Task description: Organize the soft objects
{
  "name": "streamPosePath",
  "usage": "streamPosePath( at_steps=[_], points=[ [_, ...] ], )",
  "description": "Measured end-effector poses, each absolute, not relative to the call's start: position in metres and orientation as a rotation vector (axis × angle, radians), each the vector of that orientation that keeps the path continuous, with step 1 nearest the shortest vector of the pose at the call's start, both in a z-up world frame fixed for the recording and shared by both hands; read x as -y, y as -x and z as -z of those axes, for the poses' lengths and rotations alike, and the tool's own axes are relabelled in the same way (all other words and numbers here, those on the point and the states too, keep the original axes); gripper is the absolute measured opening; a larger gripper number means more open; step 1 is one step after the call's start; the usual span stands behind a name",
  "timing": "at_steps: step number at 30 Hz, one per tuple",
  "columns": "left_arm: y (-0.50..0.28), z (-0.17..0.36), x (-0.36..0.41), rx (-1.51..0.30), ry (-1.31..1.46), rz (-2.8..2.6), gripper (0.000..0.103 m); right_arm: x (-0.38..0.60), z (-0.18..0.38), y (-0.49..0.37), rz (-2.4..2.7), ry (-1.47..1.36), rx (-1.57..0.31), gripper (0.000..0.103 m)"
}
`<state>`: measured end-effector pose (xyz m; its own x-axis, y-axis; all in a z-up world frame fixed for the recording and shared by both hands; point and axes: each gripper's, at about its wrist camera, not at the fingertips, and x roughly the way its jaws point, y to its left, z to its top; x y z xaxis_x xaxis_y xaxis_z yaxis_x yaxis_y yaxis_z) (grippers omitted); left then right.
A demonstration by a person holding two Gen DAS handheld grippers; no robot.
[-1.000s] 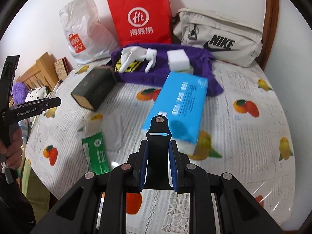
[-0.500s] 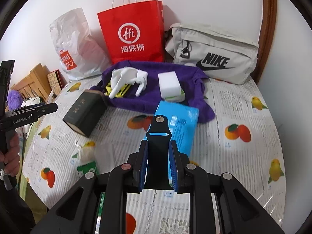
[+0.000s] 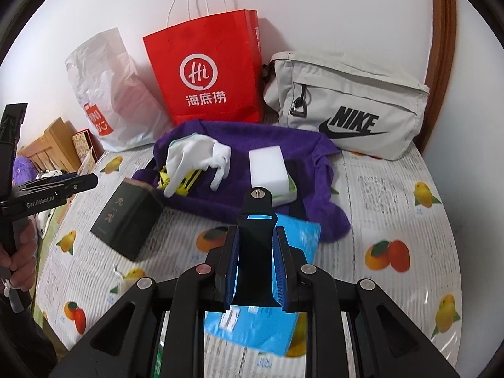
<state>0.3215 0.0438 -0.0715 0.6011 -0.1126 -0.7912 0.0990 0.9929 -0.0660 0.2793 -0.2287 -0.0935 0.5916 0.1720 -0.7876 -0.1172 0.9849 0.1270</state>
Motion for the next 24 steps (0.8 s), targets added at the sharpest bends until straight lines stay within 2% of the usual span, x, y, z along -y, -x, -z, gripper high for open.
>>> streamPosePath(
  at_steps=[24],
  points=[
    [-0.423,0.105,-0.009,-1.000,0.029,0.217,0.049,0.252,0.136,-0.400,-0.086,-0.036,-0.957,0.021]
  ],
)
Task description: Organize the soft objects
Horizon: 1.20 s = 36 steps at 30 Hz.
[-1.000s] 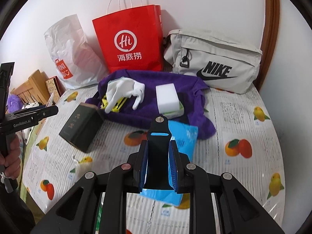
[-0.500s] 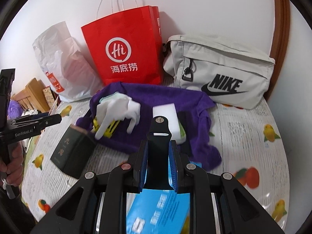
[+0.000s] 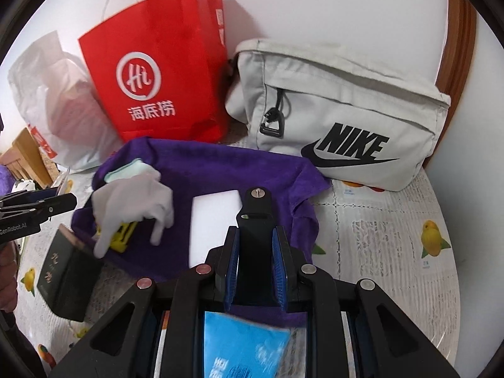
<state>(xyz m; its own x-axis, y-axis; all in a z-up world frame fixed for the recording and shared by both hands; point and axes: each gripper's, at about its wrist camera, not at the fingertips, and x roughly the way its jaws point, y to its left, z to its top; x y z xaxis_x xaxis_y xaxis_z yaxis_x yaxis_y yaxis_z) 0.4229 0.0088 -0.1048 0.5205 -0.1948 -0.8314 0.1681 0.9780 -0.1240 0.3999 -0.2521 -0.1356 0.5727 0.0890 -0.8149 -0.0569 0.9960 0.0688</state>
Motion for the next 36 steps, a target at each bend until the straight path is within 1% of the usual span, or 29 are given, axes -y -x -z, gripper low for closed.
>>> streamPosePath(
  at_steps=[5,11,27,30,32,33,35,36],
  points=[
    [-0.439,0.114,0.002,-1.021,0.024,0.242,0.049,0.260,0.152,-0.416,-0.068,-0.052,-0.991,0.021],
    [-0.463,0.142,0.013,-1.090,0.008,0.225,0.049,0.263,0.167,-0.427,-0.067,-0.038,-1.021,0.021],
    [-0.480,0.157,0.020,-1.112,0.022,0.249,0.050,0.263,0.190,-0.441,-0.097,-0.050,-1.068,0.022],
    [-0.482,0.157,0.017,-1.119,0.039,0.261,0.053,0.264,0.191,-0.443,-0.094,-0.048,-1.076,0.022],
    [-0.481,0.156,0.015,-1.118,0.041,0.262,0.062,0.264,0.192,-0.443,-0.098,-0.049,-1.087,0.022],
    [-0.481,0.155,0.014,-1.113,0.037,0.258,0.063,0.263,0.192,-0.442,-0.102,-0.048,-1.089,0.024],
    [-0.480,0.152,0.014,-1.107,0.029,0.256,0.065,0.262,0.189,-0.441,-0.097,-0.035,-1.075,0.040],
    [-0.479,0.151,0.013,-1.105,0.024,0.253,0.066,0.263,0.188,-0.441,-0.093,-0.034,-1.069,0.053]
  ],
)
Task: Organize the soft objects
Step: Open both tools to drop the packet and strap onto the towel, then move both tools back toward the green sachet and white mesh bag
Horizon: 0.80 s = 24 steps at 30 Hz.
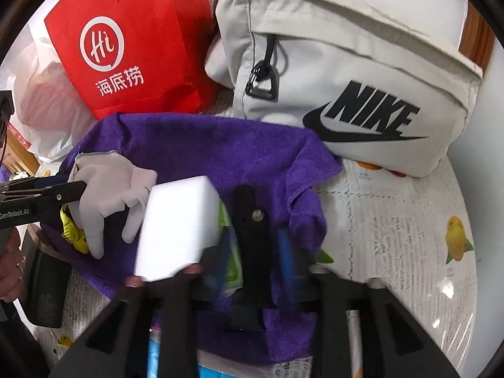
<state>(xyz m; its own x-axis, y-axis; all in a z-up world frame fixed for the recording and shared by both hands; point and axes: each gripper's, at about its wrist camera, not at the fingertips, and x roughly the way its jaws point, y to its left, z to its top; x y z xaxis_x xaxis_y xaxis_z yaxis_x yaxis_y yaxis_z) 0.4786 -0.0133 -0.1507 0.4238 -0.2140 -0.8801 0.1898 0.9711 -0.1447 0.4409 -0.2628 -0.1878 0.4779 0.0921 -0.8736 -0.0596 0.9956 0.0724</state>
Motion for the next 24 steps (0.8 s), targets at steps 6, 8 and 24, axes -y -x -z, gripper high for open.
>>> streamPosePath(
  at_steps=[6,8,24],
  points=[
    [-0.470,0.134,0.008,-1.077,0.017,0.230,0.071,0.267,0.172,-0.435,-0.080,-0.047,-1.024,0.058],
    [-0.467,0.129,0.005,-1.072,0.024,0.226,0.071,0.267,0.166,-0.431,-0.078,-0.046,-1.013,0.058],
    [-0.372,0.066,-0.010,-0.981,-0.019,0.177,0.071,0.246,0.101,-0.341,-0.104,-0.046,-0.947,0.058]
  ],
)
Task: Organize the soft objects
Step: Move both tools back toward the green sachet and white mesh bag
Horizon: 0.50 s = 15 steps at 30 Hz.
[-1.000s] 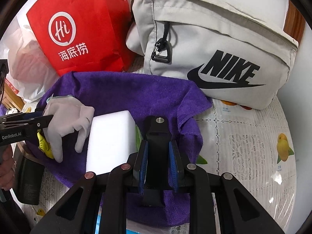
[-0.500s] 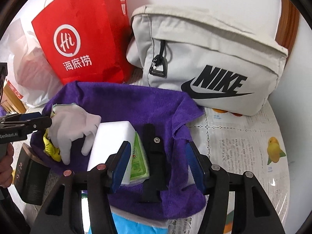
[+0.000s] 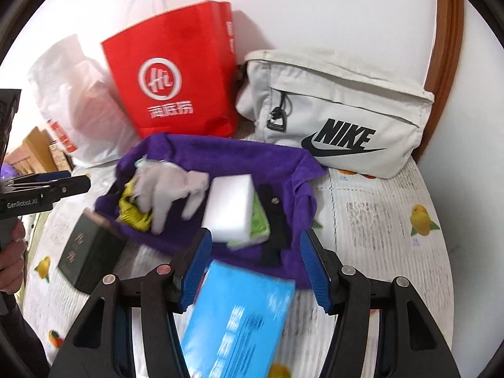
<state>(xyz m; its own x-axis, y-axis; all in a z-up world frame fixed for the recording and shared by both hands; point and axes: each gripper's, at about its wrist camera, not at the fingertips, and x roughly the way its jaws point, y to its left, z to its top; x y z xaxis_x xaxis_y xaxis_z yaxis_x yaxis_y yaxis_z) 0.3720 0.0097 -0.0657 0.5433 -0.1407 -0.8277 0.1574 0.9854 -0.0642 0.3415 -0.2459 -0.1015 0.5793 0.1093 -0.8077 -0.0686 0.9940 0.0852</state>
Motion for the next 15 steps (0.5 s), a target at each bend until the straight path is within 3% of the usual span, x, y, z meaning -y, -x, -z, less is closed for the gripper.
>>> streamPosePath(
  at_steps=[15],
  points=[
    [-0.253,0.071,-0.048,-1.015,0.059,0.122,0.071,0.205,0.095,-0.216,-0.227,-0.060,-0.977,0.059]
  ],
)
